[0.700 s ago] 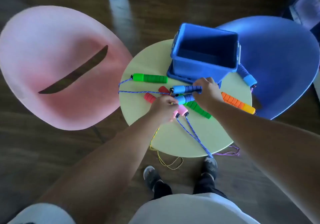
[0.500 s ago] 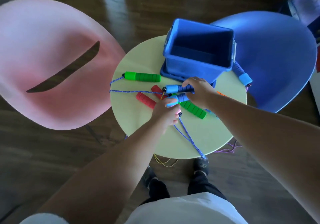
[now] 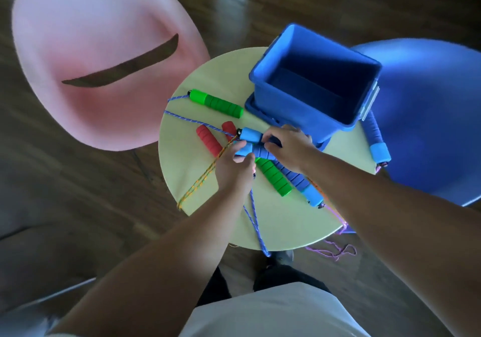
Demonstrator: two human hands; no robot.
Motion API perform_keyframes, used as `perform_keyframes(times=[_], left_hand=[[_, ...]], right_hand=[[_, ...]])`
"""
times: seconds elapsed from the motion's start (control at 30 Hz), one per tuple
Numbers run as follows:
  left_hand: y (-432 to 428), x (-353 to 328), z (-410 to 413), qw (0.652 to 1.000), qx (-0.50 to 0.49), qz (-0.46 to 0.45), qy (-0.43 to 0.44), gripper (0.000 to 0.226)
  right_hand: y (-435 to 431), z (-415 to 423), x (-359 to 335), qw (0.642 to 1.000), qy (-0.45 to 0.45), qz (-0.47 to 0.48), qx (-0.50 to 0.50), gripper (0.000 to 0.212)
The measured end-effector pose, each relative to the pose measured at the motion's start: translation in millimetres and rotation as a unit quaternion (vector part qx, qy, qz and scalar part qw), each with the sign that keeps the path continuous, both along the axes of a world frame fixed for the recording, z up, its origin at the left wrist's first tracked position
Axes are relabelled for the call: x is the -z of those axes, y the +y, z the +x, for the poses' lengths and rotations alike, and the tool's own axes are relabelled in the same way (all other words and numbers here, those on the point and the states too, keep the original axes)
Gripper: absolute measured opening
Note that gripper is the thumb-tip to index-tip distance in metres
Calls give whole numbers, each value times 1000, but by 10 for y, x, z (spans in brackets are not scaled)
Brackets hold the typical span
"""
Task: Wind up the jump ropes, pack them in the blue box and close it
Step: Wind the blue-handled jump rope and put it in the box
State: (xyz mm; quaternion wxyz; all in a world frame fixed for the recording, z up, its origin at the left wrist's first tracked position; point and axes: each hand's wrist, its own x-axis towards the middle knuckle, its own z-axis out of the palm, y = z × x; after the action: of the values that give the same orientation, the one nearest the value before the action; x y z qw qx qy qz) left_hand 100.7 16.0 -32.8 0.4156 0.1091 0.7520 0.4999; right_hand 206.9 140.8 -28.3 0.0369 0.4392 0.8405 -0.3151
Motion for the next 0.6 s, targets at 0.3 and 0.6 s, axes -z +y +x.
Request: perform_keyframes(times=[0.3, 0.6], left_hand=[[125, -28, 361, 959, -256, 69, -97, 37], [-370, -480, 213, 932, -324, 149, -67, 15]], right_hand=[[-4, -21, 3, 988, 126, -84, -23, 20], [-411, -296, -505, 934, 242, -263, 20, 13]])
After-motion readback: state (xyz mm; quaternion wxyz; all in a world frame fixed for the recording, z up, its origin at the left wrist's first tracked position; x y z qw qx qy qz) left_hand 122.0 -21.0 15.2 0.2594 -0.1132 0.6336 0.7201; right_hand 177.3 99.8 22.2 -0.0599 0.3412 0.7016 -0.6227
